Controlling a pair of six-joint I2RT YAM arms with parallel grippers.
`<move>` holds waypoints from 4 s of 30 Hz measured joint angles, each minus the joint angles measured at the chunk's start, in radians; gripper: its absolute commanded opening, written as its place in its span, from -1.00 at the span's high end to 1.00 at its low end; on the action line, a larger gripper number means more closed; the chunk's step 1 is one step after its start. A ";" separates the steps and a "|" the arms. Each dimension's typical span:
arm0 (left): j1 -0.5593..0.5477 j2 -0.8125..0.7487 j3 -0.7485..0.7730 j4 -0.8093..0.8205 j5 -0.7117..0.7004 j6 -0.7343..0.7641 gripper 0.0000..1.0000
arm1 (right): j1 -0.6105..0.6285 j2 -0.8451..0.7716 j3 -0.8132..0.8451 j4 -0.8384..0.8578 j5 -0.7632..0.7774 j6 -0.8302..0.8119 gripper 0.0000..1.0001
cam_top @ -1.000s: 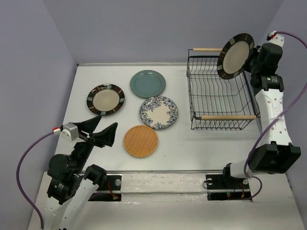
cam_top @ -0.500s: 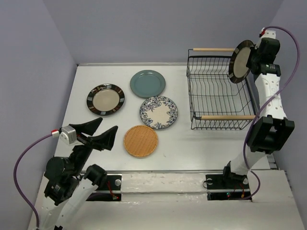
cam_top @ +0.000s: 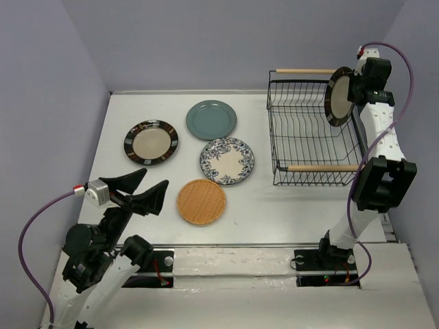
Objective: Load the plates into the dish rack
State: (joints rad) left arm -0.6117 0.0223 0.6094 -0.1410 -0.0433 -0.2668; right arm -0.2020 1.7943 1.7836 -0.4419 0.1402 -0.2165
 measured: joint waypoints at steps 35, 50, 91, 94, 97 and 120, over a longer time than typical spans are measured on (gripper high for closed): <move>-0.016 0.000 0.000 -0.007 -0.035 0.000 -0.98 | 0.005 0.026 -0.164 0.138 0.048 0.027 0.56; -0.016 0.055 0.000 -0.023 -0.204 -0.071 -0.98 | 0.007 0.026 -0.144 0.205 0.055 0.169 -0.52; 0.649 1.221 0.001 0.221 -0.187 -0.744 -0.64 | 0.502 -0.890 -0.861 0.340 -0.542 0.673 -0.63; 0.702 1.289 -0.012 0.285 -0.180 -0.770 -0.61 | 0.530 -0.877 -0.882 0.338 -0.556 0.677 -0.63; 0.726 1.361 -0.020 0.337 -0.160 -0.792 -0.59 | 0.554 -0.859 -0.889 0.338 -0.566 0.678 -0.63; 0.764 1.478 -0.100 0.756 -0.023 -0.893 0.89 | 0.644 -0.770 -0.892 0.345 -0.546 0.681 -0.64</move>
State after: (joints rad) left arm 0.1528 1.5005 0.5095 0.6151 -0.0662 -1.1595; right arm 0.4419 1.0245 0.8921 -0.0971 -0.4053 0.4644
